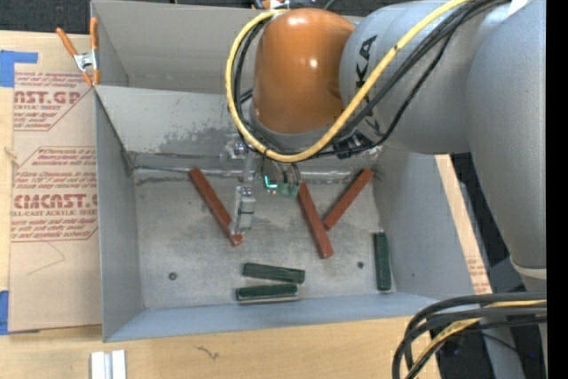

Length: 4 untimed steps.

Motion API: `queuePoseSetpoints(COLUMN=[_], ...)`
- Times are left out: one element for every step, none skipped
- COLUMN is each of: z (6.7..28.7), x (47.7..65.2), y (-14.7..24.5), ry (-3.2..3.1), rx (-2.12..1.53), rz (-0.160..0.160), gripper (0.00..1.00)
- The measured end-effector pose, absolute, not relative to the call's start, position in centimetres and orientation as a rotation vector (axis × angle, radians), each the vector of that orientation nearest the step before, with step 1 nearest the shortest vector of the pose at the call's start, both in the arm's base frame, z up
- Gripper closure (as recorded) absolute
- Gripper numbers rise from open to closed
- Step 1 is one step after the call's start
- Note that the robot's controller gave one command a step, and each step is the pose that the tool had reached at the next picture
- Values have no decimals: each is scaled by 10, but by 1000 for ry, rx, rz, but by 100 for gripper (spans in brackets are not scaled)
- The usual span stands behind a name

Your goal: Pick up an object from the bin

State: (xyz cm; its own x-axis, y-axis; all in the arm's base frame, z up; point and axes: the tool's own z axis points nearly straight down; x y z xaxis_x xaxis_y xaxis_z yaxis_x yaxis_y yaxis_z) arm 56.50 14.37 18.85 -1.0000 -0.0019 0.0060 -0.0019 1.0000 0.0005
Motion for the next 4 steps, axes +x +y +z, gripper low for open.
queuePoseSetpoints(z=[66,71,71,209], x=[555,573,574,565], y=[75,161,156,171], ry=[-3124,-3142,-3140,-3148], rx=[-267,-122,-133,-115], rz=[4,-7,-2,-6], gripper=[0,0,100,100])
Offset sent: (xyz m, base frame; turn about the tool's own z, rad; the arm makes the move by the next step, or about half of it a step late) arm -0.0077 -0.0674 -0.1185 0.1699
